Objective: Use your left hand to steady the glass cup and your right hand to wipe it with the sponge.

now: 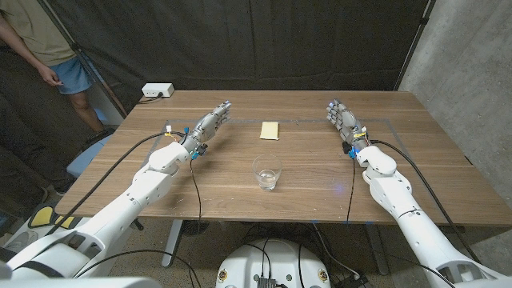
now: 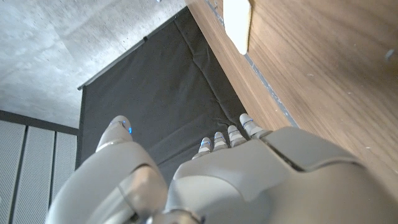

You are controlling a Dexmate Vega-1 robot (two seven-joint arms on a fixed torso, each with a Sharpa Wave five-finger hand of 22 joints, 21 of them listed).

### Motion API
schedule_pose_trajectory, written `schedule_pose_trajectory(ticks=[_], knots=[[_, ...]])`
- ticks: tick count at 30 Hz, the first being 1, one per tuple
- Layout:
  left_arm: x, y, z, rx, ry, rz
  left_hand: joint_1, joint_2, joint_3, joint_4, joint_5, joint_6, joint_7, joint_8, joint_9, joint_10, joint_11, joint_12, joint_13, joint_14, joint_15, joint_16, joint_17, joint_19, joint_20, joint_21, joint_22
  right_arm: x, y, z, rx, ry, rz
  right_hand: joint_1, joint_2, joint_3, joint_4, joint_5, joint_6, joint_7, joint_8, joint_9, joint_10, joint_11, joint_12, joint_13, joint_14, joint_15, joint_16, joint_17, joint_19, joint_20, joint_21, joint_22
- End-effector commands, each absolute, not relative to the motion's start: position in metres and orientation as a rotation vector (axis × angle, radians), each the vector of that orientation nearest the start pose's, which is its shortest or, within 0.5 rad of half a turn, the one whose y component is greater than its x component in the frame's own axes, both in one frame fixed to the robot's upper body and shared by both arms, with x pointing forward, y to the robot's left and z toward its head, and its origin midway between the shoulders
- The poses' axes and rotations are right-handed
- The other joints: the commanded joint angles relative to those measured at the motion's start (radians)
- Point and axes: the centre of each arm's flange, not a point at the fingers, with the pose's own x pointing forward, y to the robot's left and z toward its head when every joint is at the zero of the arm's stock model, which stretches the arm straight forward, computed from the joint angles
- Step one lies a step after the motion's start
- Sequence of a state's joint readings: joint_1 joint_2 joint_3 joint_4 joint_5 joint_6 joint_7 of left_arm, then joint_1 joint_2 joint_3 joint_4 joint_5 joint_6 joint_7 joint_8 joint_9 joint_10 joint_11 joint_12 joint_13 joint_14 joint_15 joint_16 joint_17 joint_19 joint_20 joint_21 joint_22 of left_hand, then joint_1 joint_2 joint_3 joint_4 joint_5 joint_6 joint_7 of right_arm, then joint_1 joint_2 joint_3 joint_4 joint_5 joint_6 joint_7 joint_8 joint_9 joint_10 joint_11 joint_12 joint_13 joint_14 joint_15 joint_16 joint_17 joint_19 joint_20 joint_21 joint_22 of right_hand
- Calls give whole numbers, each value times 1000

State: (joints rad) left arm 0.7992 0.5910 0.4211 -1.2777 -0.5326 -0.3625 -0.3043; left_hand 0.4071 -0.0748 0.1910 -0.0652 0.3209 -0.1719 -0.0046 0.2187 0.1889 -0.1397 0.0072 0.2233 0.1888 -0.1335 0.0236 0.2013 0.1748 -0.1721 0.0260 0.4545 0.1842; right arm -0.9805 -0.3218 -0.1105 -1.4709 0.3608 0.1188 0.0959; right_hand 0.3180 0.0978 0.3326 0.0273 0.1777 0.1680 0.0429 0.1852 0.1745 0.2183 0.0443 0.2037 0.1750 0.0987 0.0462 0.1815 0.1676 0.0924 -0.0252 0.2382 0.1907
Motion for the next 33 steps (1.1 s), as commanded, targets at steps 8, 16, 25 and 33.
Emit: schedule_pose_trajectory(ticks=[8,16,25,33], knots=[[614,249,-23,428,-662,-681,33,-18,-5,-21,3,-92,17,9,4,7,-3,6,2,10,3,4,5,3,9,-5,5,600,-277,-41,-49,-589,134,6,-12,0,-13,-3,11,1,5,6,8,4,6,5,9,4,1,3,10,11,1,4],[604,236,-30,475,-663,-776,50,-38,-15,-34,7,-97,24,4,5,-11,-2,-3,3,4,6,-2,6,1,15,-11,4,594,-270,-45,-59,-587,134,7,-11,-2,-18,-3,14,2,5,6,8,2,6,6,9,2,0,3,10,9,0,4],[596,233,-39,545,-658,-860,68,-56,-28,-46,14,-125,33,-9,7,-35,4,-12,6,-18,12,-11,8,-5,28,-18,6,585,-260,-49,-72,-591,129,6,-10,-5,-24,-3,14,2,4,6,8,0,5,6,8,2,0,4,11,8,-2,5],[591,233,-42,604,-674,-908,80,-72,-40,-55,21,-134,49,-12,9,-49,17,-16,7,-27,20,-13,8,-4,34,-22,7,579,-254,-52,-80,-594,121,5,-9,-8,-27,-3,14,0,4,7,8,-2,4,6,8,0,-1,4,10,5,-3,5]])
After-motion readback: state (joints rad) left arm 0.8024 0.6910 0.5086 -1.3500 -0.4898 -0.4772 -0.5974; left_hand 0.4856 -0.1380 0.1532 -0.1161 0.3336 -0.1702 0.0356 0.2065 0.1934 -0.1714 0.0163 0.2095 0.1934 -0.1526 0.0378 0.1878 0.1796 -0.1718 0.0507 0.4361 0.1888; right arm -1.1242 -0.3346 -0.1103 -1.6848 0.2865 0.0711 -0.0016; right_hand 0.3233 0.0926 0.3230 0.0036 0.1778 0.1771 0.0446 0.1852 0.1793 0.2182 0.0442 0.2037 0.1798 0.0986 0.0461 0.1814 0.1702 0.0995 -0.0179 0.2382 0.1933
